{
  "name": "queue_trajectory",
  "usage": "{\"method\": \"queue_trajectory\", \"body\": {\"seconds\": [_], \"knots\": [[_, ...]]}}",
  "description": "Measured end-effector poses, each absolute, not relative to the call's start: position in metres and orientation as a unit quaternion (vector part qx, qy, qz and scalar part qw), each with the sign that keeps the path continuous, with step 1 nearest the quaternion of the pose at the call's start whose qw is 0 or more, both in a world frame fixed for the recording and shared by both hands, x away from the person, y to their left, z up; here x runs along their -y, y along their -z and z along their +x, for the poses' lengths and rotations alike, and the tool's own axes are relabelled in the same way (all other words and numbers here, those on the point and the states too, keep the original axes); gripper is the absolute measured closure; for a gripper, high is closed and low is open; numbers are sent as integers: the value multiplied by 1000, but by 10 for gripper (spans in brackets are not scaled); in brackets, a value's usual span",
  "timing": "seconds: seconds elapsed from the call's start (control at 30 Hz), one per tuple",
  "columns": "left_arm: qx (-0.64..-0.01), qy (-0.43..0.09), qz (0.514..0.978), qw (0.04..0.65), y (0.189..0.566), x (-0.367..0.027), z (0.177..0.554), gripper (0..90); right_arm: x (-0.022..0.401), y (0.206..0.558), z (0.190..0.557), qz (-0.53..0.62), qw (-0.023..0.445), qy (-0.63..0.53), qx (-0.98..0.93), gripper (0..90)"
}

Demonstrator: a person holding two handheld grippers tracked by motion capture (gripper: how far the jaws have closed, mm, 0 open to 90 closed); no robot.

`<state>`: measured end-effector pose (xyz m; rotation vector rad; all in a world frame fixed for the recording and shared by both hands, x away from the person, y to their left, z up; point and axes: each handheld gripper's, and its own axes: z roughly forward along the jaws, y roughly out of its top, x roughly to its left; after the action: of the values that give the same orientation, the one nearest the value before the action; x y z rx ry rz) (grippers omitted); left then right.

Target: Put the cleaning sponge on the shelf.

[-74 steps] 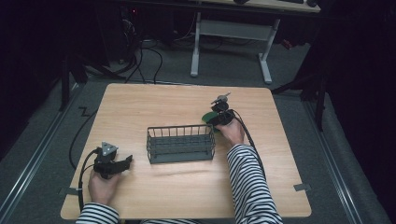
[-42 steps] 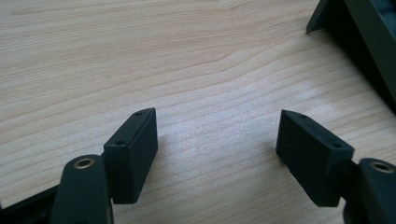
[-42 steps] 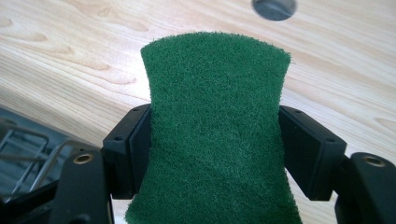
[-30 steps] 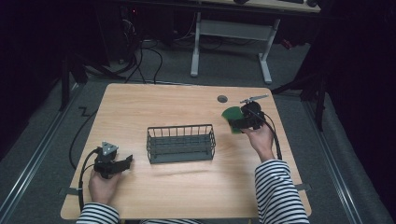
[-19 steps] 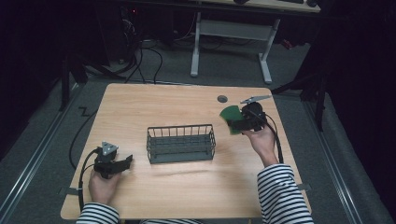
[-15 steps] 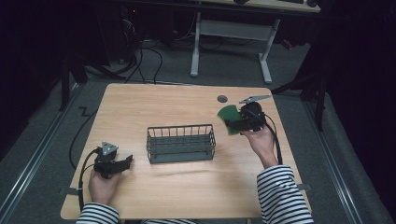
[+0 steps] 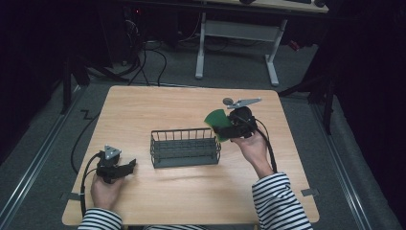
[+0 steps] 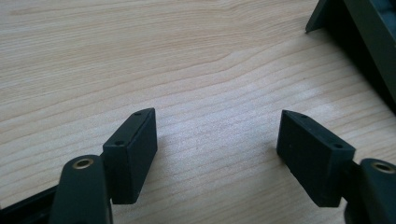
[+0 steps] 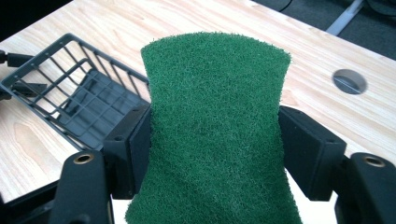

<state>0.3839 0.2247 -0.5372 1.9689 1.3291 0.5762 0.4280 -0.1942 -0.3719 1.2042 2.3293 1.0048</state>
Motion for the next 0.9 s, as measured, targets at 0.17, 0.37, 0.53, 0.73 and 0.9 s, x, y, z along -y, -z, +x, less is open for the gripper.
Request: {"method": "queue_trajectory", "body": {"seconds": [0.17,0.37,0.53,0.73,0.9], "knots": [[-511,-222,757,341,537,-225,384,294,171,375,430,414,157,-350,-826,312],[-511,-221,757,342,537,-225,384,295,148,384,433,402,145,-341,-837,311],[-511,-221,757,342,537,-225,384,293,139,392,436,403,146,-326,-843,312],[-511,-219,757,343,537,-225,384,292,131,399,438,409,159,-312,-843,311],[-511,-218,757,344,537,-225,384,289,123,404,439,407,167,-295,-848,311]]}}
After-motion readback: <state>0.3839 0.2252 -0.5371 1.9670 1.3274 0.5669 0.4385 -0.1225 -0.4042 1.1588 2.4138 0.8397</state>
